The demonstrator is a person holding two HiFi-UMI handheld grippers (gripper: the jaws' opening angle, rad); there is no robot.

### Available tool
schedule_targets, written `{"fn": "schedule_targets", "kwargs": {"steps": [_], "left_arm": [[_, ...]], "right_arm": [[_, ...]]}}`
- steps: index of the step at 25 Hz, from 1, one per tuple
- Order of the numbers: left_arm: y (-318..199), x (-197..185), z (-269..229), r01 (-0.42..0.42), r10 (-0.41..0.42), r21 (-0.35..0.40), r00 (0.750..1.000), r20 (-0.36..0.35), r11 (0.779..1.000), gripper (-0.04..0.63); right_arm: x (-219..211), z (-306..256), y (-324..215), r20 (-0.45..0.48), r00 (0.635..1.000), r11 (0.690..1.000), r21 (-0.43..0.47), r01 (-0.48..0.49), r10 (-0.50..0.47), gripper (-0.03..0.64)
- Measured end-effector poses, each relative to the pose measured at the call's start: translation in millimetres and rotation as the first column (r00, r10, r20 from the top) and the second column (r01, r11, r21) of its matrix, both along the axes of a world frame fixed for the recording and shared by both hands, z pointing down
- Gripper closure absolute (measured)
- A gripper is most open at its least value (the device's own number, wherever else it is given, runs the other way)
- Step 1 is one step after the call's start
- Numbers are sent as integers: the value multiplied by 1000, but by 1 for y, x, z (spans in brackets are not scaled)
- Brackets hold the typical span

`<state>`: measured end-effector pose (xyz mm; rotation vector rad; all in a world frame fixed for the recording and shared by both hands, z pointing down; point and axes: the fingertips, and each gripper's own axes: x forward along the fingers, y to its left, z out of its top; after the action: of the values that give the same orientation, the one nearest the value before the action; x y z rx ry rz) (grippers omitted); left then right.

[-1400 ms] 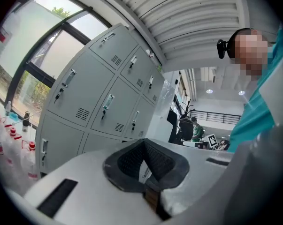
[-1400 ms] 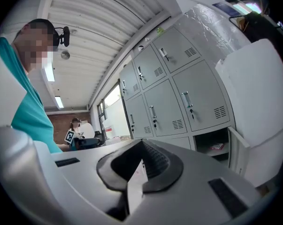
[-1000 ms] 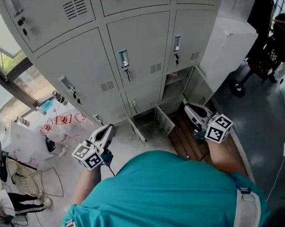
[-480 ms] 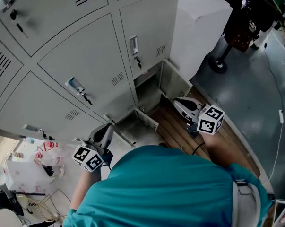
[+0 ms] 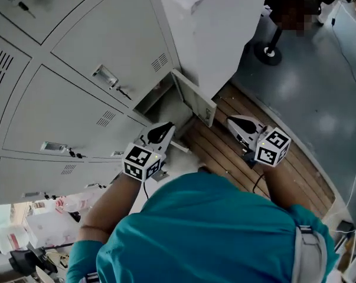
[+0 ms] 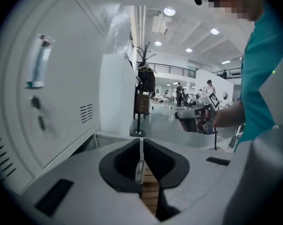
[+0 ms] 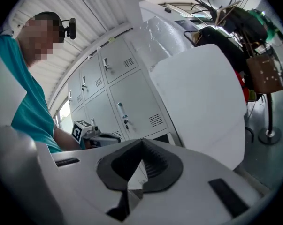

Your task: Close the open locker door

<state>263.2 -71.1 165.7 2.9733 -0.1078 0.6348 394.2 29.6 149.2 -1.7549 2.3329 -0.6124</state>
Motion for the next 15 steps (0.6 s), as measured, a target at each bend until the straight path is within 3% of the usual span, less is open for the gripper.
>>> {"fn": "schedule_targets", "kwargs": {"steps": [4,7,11,15], "left_arm": [[21,90,23,-120,108,93,986,127,988,571],[30,137,56,-182,135,158,953,270,971,515],[39,168,91,-259,156,208,898,411,943,499],[33,177,115,-275,129,239,862,490,931,499]], "right_arm": [[35,18,33,46,995,996,-20,-82,83,618],[54,27,57,69,987,989,-33,-143,145,618],[78,35,78,79,973,976,-37,-214,216,618],[93,36,88,70,966,969,-33,-247,249,618]]}}
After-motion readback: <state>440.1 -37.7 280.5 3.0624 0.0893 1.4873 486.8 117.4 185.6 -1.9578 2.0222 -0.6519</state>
